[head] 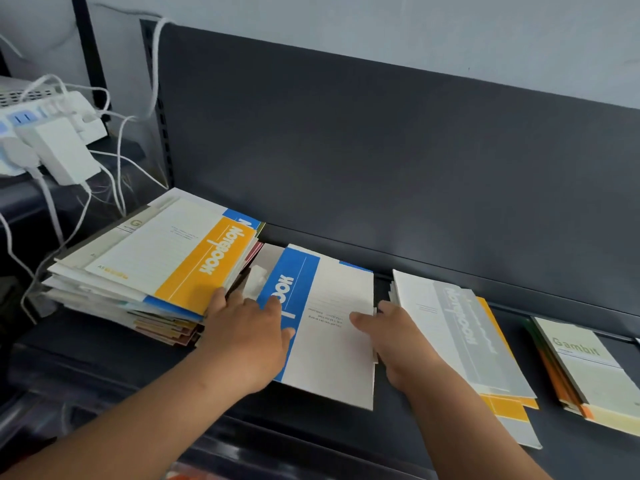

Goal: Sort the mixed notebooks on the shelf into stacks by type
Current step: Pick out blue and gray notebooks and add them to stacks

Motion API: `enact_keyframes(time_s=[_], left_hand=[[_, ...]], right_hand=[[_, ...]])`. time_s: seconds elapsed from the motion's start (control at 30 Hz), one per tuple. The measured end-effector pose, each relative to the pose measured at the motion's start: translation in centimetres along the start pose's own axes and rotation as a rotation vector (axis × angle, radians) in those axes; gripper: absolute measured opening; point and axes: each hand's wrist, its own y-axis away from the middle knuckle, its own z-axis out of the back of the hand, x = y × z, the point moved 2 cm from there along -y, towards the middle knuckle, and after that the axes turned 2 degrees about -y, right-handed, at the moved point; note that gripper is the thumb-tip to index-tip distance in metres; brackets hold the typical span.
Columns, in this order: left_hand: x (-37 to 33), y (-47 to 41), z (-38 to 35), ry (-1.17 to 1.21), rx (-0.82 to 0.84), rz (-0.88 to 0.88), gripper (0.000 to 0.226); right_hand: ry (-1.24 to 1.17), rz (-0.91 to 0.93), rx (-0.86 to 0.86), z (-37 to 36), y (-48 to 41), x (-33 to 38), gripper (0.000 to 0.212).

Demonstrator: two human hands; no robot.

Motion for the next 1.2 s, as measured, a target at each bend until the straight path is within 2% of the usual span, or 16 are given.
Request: enact_keyframes(time_s=[0.07,0.2,0.3,0.4,0.43,0.5,0.57,0.63,0.7,0.77,0.83,0.97,1.03,1.1,1.13,1.2], left_hand=[[-0.8,0.0,0.2,0.066,-0.018,-0.025,0.058],[-1.8,0.0,-0.4,0.291,-0.049,-0.072,0.059],[-1.7,-0.4,-1.0,0.506,-0.058,-0.055,0.056],[-1.7,-0.6,-1.5,0.608,-0.056,-0.073,0.051],[-1.8,-0.6,-1.6,0.628,-0.052,-0.079,0.051],[-2.0,-0.6,-1.6,0.665,-0.052,-0.08,0.052],[-2.0,-0.6,-1.7,0.675,-0.052,-0.067,0.054],[-1.9,-0.5,-1.6,0.688,-0.054,-0.052,0.053],[-1.7,-0.2,-1.1,0.781,-0.025,-0.048,0.048],[-1.4,-0.2,-0.6,0.958,0.004,-0.034,0.033],[-1.0,-0.2,0.4,1.049,-0.045,-0.001,0.019],[-0.4,-0.6,2.6,1.168,-0.269,0.046,0.021],[-0.2,-0.9,2.9,1.277,-0.276,0.076,0.033],[-0.1,-1.5,3.1,1.454,-0.235,0.117,0.052],[-0.2,-1.7,3.1,1.636,-0.2,0.124,0.055],[-1.0,-1.4,3.3,2.023,-0.062,0.106,0.044]], right_hand=[[-0.1,-0.06,-0.022,0.5,-0.3,-0.6,0.045],[-0.122,-0.088,-0.027,2.0,-0.1,-0.8,0.026],[-0.125,-0.034,-0.014,2.8,0.5,-0.3,0.03],[-0.269,0.051,-0.071,3.6,1.2,0.5,0.037],[-0.309,0.033,-0.071,3.8,1.4,0.7,0.046],[-0.38,-0.049,-0.014,3.5,1.7,1.1,0.035],[-0.456,-0.196,0.117,2.9,1.6,0.8,0.025],[-0.466,-0.264,0.168,2.5,1.4,0.2,0.024],[-0.461,-0.245,0.156,2.8,1.1,-0.4,0.027],[-0.477,-0.177,0.173,3.2,1.1,-0.2,0.03],[-0.483,-0.111,0.197,4.0,1.0,0.0,0.032],[-0.549,-0.02,0.244,6.0,1.3,0.9,0.034],[-0.602,0.015,0.306,6.8,1.6,1.4,0.04],[-0.65,0.053,0.346,7.5,1.8,1.7,0.047],[-0.669,0.07,0.353,7.7,2.0,1.7,0.049],[-0.699,0.094,0.346,8.1,2.2,1.6,0.047]])
